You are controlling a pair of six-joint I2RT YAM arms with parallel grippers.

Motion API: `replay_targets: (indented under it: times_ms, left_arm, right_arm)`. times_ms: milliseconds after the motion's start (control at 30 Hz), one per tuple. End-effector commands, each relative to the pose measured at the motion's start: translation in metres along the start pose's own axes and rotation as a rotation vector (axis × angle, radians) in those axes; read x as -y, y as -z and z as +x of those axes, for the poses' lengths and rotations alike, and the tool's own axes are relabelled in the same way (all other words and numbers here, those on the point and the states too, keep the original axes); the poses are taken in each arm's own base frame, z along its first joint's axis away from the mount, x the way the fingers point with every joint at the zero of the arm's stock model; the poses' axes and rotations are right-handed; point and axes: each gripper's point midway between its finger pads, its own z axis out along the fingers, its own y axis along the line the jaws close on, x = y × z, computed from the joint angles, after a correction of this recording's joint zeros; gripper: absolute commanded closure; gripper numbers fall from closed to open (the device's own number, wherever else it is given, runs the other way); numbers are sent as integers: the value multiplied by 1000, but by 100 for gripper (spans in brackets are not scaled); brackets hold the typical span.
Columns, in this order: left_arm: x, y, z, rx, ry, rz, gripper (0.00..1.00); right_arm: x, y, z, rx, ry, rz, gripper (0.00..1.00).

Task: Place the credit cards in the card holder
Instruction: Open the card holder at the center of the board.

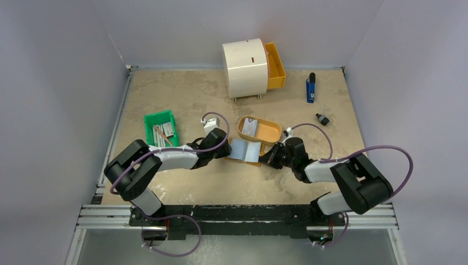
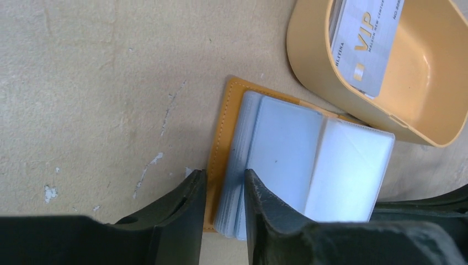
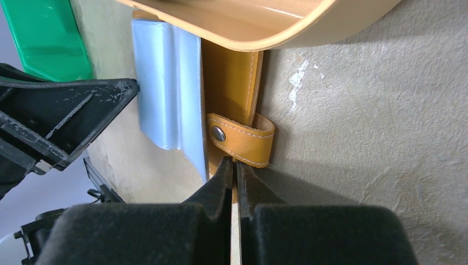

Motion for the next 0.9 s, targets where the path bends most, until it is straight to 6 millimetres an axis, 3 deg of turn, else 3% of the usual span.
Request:
replay_targets:
  times_ms: [0,133,300,633,867]
  left_arm:
    - [22,8,40,-156,14,167,77]
    - [37,19,32,-128,27,251,86]
    - [55,34,28,-129,30,362,88]
    - [63,35,31,-148,13,392,87]
    - [68,49,23,-114,34,434,80]
  right_arm:
    - [63,8,44,-152,20,218,100]
    - [61,6,45,-162,22,207,100]
    - [57,3,46,-178,30,191,100]
    - [54,2,46,-183,41,190,100]
    - [54,5,47,-183,48,189,100]
